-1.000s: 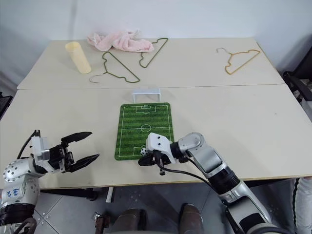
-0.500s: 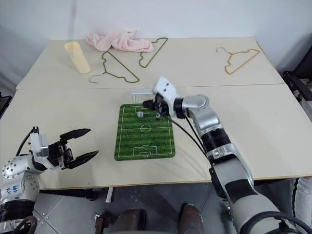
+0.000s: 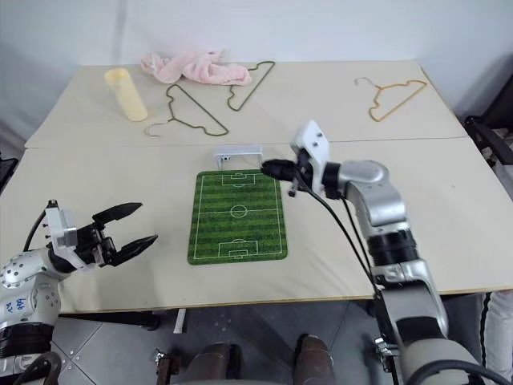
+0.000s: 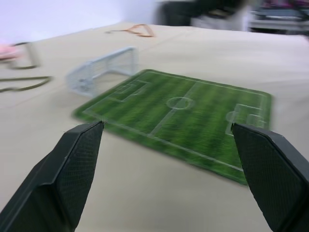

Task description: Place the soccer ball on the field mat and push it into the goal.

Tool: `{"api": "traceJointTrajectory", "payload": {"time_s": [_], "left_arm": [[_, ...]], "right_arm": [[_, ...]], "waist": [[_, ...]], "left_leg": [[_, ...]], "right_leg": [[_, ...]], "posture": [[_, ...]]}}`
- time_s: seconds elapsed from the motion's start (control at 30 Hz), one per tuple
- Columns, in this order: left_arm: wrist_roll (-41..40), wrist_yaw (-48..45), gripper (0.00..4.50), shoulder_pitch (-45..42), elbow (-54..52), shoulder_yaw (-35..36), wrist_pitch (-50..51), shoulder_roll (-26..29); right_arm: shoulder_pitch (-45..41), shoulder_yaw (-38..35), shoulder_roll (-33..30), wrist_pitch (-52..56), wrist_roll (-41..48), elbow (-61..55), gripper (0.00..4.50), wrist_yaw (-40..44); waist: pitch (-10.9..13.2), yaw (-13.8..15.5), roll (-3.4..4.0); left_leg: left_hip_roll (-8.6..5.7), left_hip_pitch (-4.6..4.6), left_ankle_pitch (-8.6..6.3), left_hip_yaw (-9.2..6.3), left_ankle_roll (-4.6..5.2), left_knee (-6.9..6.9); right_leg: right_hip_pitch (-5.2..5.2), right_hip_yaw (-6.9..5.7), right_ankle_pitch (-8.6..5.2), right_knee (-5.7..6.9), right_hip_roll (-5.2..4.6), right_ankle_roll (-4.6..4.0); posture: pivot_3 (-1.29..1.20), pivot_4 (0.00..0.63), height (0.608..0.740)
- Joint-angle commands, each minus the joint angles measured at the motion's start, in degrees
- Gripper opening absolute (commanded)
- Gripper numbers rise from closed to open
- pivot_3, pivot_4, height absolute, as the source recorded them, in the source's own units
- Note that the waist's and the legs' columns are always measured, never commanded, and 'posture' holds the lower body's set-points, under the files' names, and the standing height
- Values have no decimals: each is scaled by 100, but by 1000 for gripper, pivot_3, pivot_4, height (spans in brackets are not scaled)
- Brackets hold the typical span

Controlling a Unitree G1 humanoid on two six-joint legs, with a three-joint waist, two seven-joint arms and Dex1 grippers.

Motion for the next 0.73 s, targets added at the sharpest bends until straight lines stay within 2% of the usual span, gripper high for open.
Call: {"api": "traceJointTrajectory", "payload": {"time_s": [0.03, 0.1, 0.2, 0.3, 0.53, 0.67, 0.73], "left_arm": [[101, 646, 4500, -73, 56, 285, 73, 92], [121, 764, 4500, -40, 67, 359, -31, 76], [-160, 831, 4500, 145, 156, 694, 79, 92], [-197, 805, 4500, 354, 149, 851, 30, 106], [-317, 841, 4500, 912, -72, 1213, 116, 132], [-455, 933, 4500, 1000, -278, 1326, 297, 116], [-250, 962, 4500, 1117, -360, 1294, 163, 170]], "right_arm": [[237, -318, -338, -692, 118, 342, 1623, 465], [394, -365, -537, -926, 145, 585, 2246, 764], [697, -416, -968, -1890, -65, 1493, 3357, 1321], [653, -606, -1072, -2279, 64, 2164, 4409, 1601], [654, -858, -1323, -3067, 129, 2979, 4487, 2321], [652, -995, -1344, -3050, 142, 3004, 4487, 2145], [858, -1141, -1304, -3002, 220, 2690, 4487, 1846]], "waist": [[0, -11, 0], [0, -18, 0], [0, -34, -1], [1, -58, -1], [1, -32, 0], [1, -6, -1], [1, -2, -1]], "left_leg": [[-1, 0, 0, 2, 1, 1], [0, 1, 0, 4, 1, 1], [1, 5, 0, 7, 0, -2], [2, 9, -1, 13, 0, -6], [4, 13, -1, 20, 0, 10], [5, 13, -1, 20, 0, 14], [5, 11, -1, 20, 0, 16]], "right_leg": [[0, 1, 0, -1, 0, 0], [0, 2, 0, 0, 0, 0], [0, 3, 0, -1, 0, 0], [0, 7, 0, -5, 0, 0], [3, 18, 0, 0, 1, 0], [4, 19, 0, 3, 1, 0], [4, 19, 0, 3, 1, -1]], "posture": [[0, 150, 740], [0, 150, 740], [0, 150, 740], [0, 150, 740], [0, 150, 740], [0, 150, 740], [0, 150, 740]]}}
